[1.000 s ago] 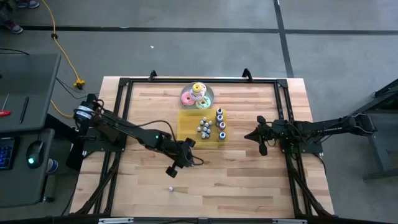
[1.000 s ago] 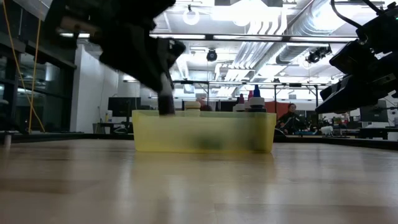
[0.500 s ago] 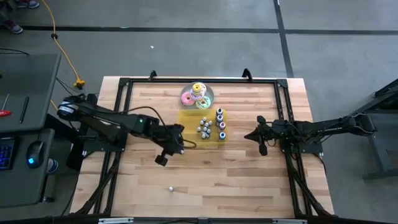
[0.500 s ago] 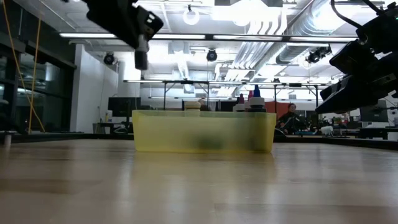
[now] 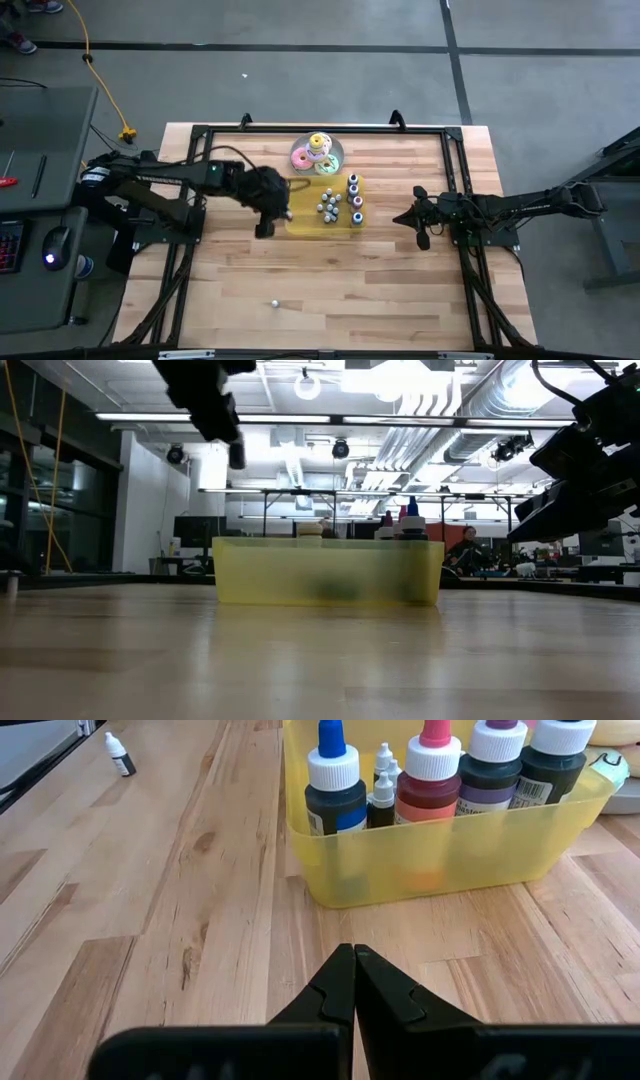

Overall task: Pick & Place food coloring
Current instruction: Put the small purple food coloring bottle into the yellow container

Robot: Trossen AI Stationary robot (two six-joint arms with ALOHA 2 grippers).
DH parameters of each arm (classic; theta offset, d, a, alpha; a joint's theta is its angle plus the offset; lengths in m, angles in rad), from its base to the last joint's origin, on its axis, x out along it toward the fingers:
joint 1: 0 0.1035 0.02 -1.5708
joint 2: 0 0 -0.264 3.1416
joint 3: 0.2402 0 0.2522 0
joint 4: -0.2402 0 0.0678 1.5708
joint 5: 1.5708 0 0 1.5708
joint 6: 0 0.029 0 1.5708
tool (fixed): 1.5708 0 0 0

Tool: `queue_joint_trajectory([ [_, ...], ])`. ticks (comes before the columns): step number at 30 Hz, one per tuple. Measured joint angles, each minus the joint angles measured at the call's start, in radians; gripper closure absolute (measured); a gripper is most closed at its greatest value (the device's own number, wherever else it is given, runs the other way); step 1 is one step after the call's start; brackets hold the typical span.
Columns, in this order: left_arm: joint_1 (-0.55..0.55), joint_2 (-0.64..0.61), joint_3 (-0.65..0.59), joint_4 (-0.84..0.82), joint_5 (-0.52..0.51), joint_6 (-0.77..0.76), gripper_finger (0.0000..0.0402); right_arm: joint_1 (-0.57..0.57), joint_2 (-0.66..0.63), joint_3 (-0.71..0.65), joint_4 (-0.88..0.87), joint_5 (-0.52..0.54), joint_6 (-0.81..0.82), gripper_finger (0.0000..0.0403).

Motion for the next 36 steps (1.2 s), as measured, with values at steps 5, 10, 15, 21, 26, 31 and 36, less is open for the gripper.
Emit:
queue_joint_trajectory([
  [5,0.069,0.002,0.000,0.020,-0.001,-0.087,0.0355,0.000,0.000,0.000,-0.001,0.000,0.000,0.0402],
  [10,0.112,0.045,0.000,0.037,-0.001,-0.083,0.0355,0.000,0.000,0.000,0.000,0.000,0.000,0.0402],
  [15,0.116,0.116,0.000,0.085,-0.004,-0.079,0.0355,0.000,0.000,0.000,0.001,0.000,0.000,0.0402],
  [21,0.114,0.207,-0.002,0.144,0.011,-0.025,0.0355,0.000,0.000,0.000,0.000,0.000,0.000,0.0402],
  [26,0.092,0.247,0.000,0.205,0.015,0.040,0.0355,0.000,0.000,0.000,0.000,0.000,0.000,0.0402],
  [31,0.057,0.275,0.000,0.208,-0.059,0.111,0.0355,0.000,0.000,0.000,0.000,0.000,0.000,0.0402],
  [36,0.055,0.305,0.000,0.210,-0.142,-0.064,0.0355,0.000,0.000,0.000,0.000,0.000,0.000,0.0402],
])
